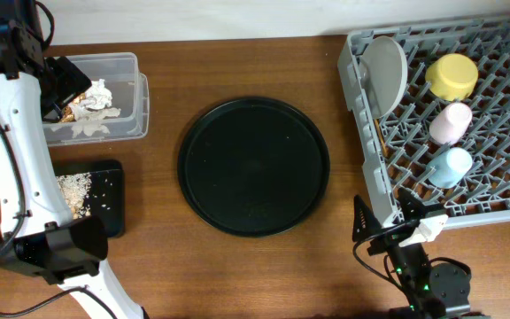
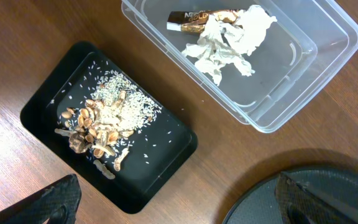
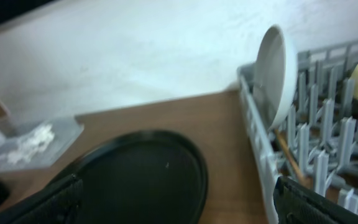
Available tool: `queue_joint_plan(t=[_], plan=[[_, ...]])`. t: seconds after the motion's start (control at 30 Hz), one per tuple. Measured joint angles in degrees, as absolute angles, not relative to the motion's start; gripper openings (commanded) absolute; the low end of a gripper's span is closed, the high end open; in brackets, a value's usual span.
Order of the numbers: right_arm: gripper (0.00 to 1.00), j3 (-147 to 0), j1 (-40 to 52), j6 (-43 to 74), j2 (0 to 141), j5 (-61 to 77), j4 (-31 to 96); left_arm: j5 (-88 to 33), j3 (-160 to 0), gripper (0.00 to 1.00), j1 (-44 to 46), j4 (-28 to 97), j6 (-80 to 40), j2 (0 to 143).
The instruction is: Sort waste into correct bins and load items into the dishwasher rack
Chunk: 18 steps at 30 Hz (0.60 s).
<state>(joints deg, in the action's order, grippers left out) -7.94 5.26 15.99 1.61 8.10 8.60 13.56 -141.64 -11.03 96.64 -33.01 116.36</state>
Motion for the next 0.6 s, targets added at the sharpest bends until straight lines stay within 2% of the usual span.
queue_joint_plan(t=[0.23, 0.47, 0.6], plan=[[0.98, -1.3, 1.4, 16.0, 0.8, 8.0, -0.6, 13.6, -141.6, 0.99, -11.0, 96.6, -33.0, 116.4], [0.98, -0.7, 0.8, 15.6, 0.8, 1.8, 0.8, 13.6, -141.6, 0.99, -11.0, 96.6, -33.0, 116.4], [0.98, -0.6, 0.8, 9.9, 0.8, -0.4, 4.2, 13.6, -141.6, 0.99, -11.0, 96.6, -33.0, 116.4]])
